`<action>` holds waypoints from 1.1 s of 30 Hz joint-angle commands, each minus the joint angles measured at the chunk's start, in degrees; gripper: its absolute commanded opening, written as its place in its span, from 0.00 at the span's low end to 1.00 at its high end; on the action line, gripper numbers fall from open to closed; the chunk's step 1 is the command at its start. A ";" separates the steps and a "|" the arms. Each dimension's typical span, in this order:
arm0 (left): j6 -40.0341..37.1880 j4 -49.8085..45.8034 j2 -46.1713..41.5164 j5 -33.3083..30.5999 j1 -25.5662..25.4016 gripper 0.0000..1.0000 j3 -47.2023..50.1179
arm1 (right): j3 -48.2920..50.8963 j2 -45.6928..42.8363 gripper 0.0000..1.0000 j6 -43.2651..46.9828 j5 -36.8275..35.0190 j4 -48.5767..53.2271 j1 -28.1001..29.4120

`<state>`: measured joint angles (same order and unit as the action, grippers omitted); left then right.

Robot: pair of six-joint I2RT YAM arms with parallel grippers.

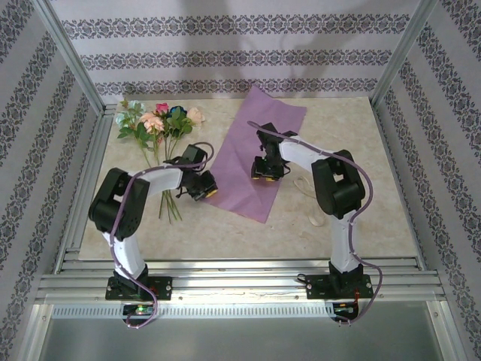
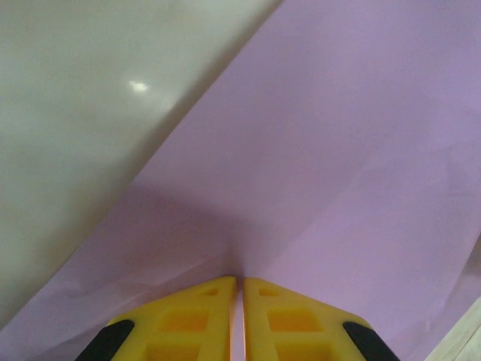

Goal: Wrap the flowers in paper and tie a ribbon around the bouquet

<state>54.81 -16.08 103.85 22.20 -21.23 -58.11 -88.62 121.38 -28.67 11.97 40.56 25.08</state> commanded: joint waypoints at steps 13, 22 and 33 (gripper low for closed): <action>1.59 -12.16 -12.92 -4.90 8.12 0.29 -4.11 | 2.61 -11.42 0.58 15.39 -7.46 -2.72 16.43; -0.44 -11.12 -15.15 4.24 23.34 0.20 3.54 | -14.78 4.06 0.60 12.43 -14.52 2.54 28.76; -0.92 -11.60 -16.92 5.72 25.53 0.19 4.64 | -26.32 15.60 0.53 10.34 -15.56 7.74 31.99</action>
<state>54.78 -26.20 88.75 26.74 3.51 -53.47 -112.68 135.57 -16.82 -1.87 45.06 55.94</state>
